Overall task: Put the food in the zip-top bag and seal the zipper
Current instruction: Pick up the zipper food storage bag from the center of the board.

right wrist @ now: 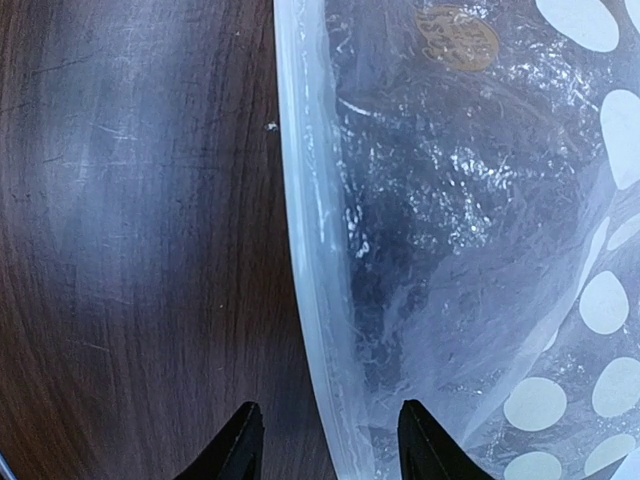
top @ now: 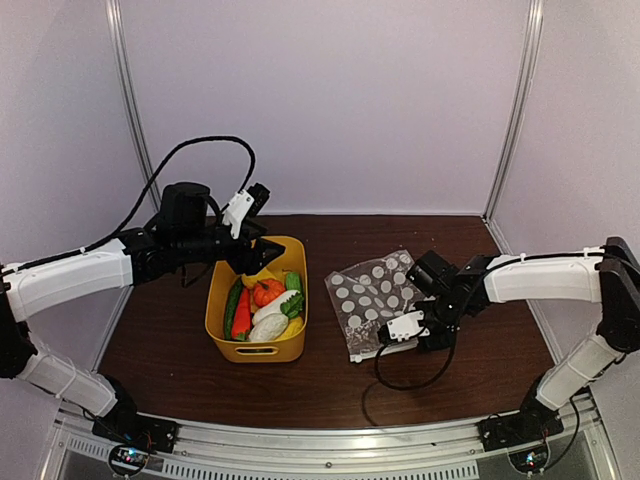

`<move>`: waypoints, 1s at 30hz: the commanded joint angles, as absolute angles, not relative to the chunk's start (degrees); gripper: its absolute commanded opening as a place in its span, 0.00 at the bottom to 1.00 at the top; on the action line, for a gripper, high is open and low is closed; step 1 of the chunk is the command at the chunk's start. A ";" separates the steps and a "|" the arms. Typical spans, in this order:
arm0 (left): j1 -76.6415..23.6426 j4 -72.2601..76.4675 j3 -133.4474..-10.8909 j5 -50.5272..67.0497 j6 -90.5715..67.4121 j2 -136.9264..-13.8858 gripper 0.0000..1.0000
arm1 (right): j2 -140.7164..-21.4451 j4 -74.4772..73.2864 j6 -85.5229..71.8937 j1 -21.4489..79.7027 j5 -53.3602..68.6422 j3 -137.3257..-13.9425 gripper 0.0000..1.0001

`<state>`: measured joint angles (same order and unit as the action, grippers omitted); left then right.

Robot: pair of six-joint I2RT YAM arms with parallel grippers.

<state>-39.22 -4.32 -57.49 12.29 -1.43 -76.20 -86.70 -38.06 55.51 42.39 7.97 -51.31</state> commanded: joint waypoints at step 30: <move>-39.29 -1.58 -56.45 11.36 -0.59 -74.65 0.70 | -96.75 -33.41 48.39 42.43 4.39 -56.62 0.09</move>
<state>-39.22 -4.23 -57.10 11.53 -1.13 -76.05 -95.90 -34.15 50.54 42.41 5.56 -54.54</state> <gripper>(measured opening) 0.698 0.159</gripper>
